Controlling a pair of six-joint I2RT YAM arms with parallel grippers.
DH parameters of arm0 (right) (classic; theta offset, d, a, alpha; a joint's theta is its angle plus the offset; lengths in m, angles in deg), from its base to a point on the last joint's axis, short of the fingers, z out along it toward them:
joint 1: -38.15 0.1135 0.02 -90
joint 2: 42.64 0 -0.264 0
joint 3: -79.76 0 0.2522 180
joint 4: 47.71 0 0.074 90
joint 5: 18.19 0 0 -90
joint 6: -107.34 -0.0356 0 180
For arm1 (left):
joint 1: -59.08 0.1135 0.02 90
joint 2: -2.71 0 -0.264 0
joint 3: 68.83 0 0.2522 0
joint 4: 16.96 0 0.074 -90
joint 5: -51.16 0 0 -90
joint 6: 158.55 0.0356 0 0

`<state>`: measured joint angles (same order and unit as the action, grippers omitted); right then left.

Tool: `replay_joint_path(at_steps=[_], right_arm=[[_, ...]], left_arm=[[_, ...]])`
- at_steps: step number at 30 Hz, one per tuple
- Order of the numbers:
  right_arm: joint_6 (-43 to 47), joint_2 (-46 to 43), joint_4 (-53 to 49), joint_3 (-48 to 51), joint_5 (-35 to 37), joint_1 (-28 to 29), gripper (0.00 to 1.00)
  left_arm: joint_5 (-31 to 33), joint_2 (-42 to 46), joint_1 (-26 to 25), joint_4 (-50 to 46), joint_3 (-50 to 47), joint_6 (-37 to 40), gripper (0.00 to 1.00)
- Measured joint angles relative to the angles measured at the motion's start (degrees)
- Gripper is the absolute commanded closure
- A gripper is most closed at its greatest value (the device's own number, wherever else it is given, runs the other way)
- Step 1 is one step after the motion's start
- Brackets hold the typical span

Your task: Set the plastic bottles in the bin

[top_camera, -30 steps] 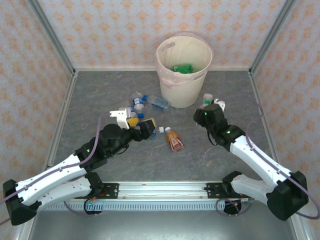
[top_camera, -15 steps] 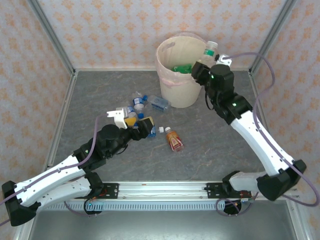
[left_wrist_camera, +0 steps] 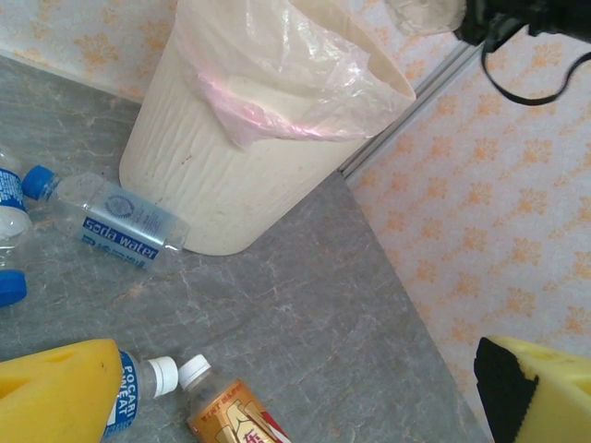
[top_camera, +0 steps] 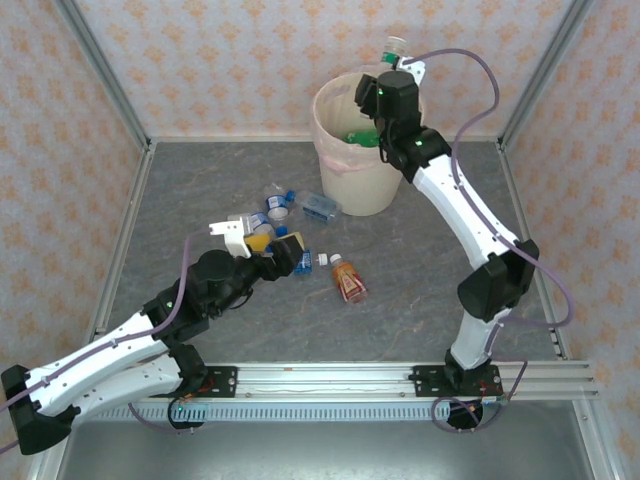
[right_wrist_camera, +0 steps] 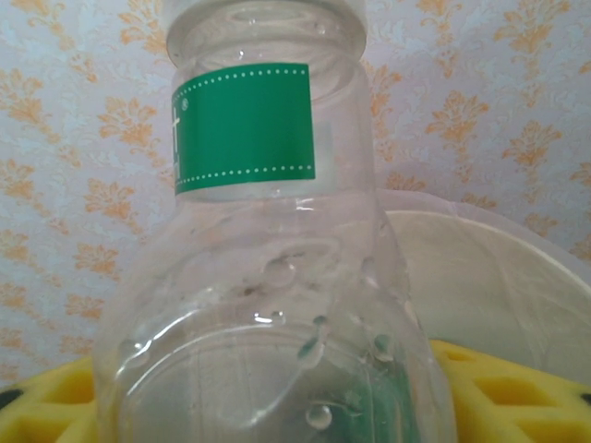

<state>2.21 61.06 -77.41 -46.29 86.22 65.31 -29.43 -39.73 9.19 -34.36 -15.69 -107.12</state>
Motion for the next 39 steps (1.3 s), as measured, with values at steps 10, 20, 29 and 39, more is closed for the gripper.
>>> replay_joint_path(at_steps=[10,20,29,39], right_arm=[[0.9,2.4,-3.5,-3.6,-2.0,-0.3,0.0],[0.1,-7.6,-4.0,5.6,-6.3,-0.3,0.0],[-2.1,-21.1,-1.3,19.5,-8.7,0.5,0.0],[-3.8,-30.6,0.3,34.4,-10.0,4.5,0.0]], left_arm=[[0.0,0.4,0.0,-0.7,0.0,0.0,0.01],[0.1,0.0,0.0,-0.9,0.0,0.0,0.01],[0.7,0.0,0.0,-1.2,0.0,0.1,0.01],[1.6,-0.2,0.0,-1.7,0.0,0.1,0.01]])
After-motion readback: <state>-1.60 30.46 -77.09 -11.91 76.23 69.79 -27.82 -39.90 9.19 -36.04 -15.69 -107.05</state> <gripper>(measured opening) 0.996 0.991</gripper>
